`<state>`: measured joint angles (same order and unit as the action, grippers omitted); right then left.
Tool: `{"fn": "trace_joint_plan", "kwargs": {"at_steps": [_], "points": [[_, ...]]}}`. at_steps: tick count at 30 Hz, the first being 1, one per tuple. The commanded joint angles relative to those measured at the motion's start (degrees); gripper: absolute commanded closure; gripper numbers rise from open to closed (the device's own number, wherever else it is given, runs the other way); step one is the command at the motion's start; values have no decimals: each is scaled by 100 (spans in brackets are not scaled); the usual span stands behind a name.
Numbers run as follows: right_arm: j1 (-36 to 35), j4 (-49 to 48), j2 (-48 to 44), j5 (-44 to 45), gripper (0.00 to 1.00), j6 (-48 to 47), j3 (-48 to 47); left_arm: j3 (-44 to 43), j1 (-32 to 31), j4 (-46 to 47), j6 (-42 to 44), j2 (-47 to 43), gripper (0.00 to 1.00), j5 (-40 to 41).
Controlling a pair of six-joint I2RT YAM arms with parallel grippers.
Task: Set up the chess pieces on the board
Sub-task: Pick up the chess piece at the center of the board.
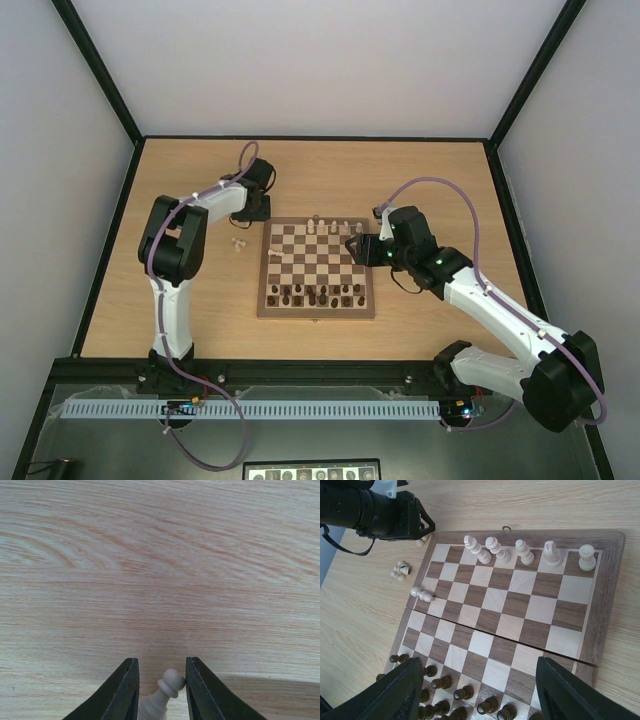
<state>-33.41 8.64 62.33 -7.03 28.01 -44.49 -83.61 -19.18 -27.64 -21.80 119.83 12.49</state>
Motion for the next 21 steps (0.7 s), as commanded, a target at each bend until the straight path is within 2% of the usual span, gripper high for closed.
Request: {"fn": "trace_joint_plan", "kwargs": {"at_steps": [1, 5, 11, 21], "points": [[-24, -38, 34, -39, 37, 47, 64, -132, 61, -66, 11, 129, 74, 1], [-23, -38, 34, -39, 37, 46, 64, -97, 79, -40, -7, 150, 81, -14], [-25, -43, 42, -36, 37, 47, 72, 110, 123, 83, -76, 28, 83, -25], [-24, -51, 60, -40, 37, 47, 76, 502, 227, 384, -209, -519, 94, -2]]}}
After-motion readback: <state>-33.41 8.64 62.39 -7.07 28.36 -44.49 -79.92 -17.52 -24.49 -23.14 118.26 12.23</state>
